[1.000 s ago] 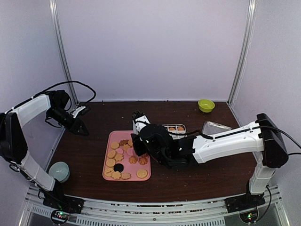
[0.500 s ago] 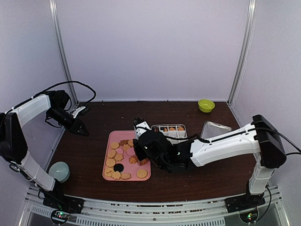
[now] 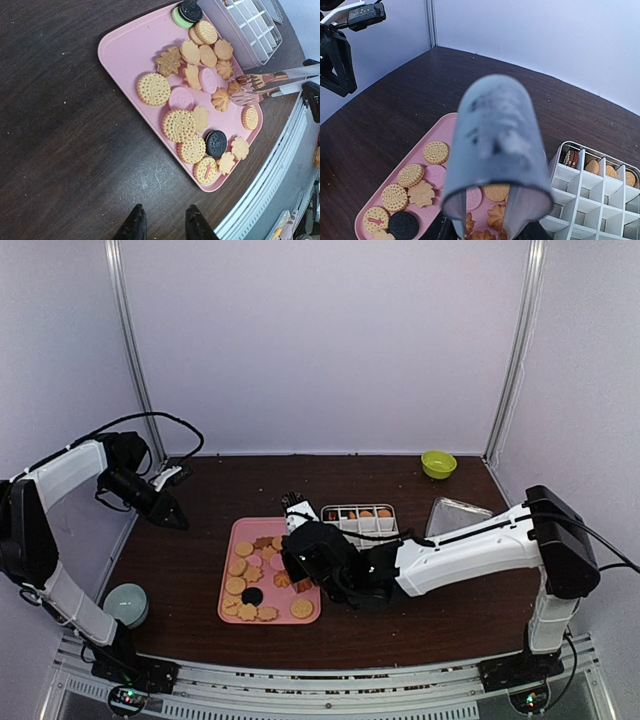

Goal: Pack the cookies
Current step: Pick up the fake cookies from the plate.

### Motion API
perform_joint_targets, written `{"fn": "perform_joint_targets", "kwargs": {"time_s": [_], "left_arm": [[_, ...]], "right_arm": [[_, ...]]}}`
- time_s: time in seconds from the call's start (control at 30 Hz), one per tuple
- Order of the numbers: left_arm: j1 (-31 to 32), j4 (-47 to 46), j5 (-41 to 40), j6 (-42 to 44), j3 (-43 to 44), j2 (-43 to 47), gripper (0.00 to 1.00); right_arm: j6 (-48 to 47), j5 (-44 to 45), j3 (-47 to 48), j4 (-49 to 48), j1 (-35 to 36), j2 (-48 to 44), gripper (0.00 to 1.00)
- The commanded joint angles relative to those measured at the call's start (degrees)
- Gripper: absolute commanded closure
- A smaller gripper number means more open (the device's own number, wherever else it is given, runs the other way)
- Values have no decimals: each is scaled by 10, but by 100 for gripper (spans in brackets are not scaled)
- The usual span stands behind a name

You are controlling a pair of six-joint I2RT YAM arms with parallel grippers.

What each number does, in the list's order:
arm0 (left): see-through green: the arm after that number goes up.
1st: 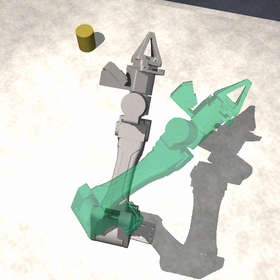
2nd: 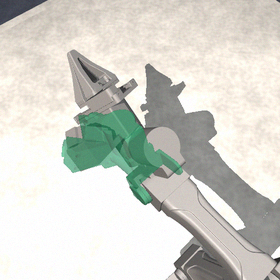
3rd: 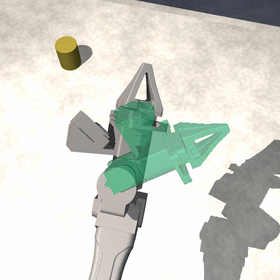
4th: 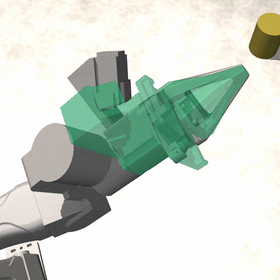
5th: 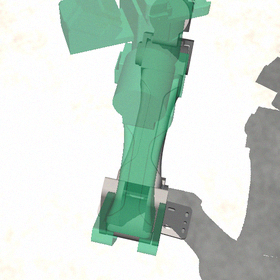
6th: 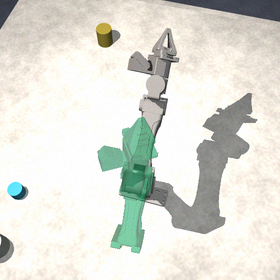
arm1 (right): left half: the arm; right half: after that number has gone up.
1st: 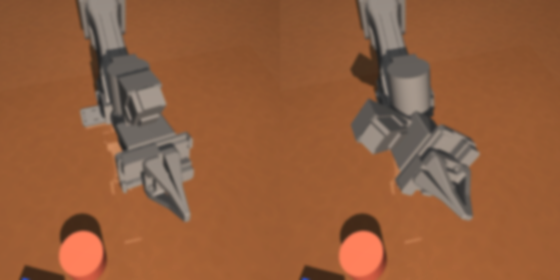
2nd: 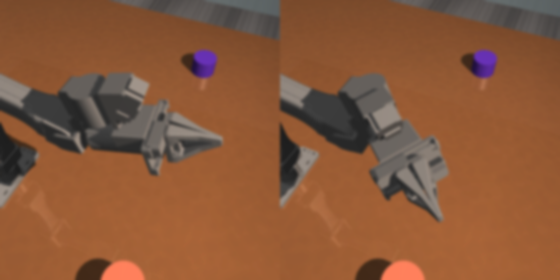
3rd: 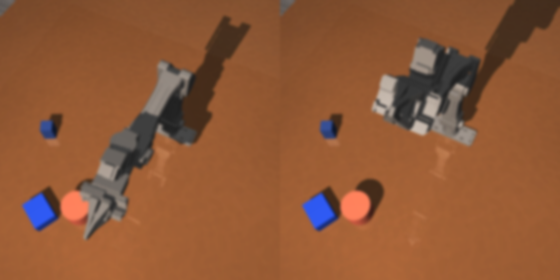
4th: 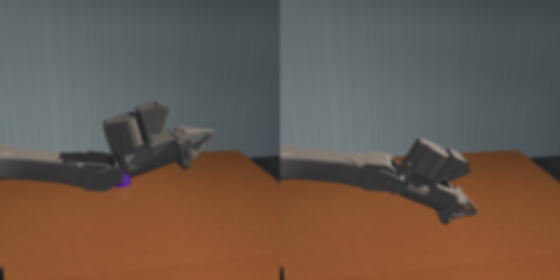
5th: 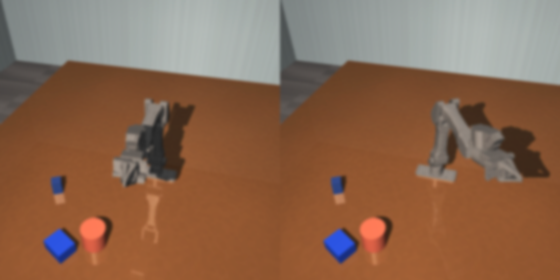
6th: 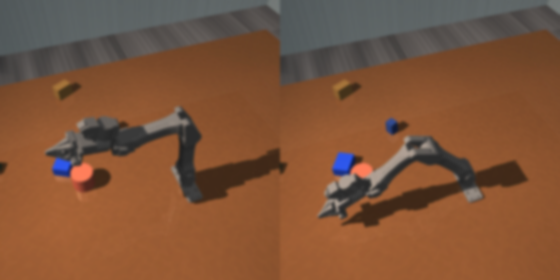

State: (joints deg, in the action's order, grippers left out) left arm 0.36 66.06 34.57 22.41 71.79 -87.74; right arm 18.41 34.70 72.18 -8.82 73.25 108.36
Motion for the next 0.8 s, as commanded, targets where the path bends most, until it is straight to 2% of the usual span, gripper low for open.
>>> {"fn": "perform_joint_targets", "kwargs": {"time_s": [0.0,0.13,0.27,0.57,0.77], "left_arm": [[-4,5,9,10,12,14,71],[-4,5,13,11,12,11,71],[-4,5,13,10,12,10,71],[-4,5,9,13,10,14,71],[-4,5,9,13,11,13,71]], "right_arm": [[5,3,6,33,4,14,68],[2,3,6,31,4,-4,77],[-16,3,16,23,3,-35,81],[-60,-2,38,4,-5,-91,83],[-90,-4,38,1,-51,-111,83]]}}
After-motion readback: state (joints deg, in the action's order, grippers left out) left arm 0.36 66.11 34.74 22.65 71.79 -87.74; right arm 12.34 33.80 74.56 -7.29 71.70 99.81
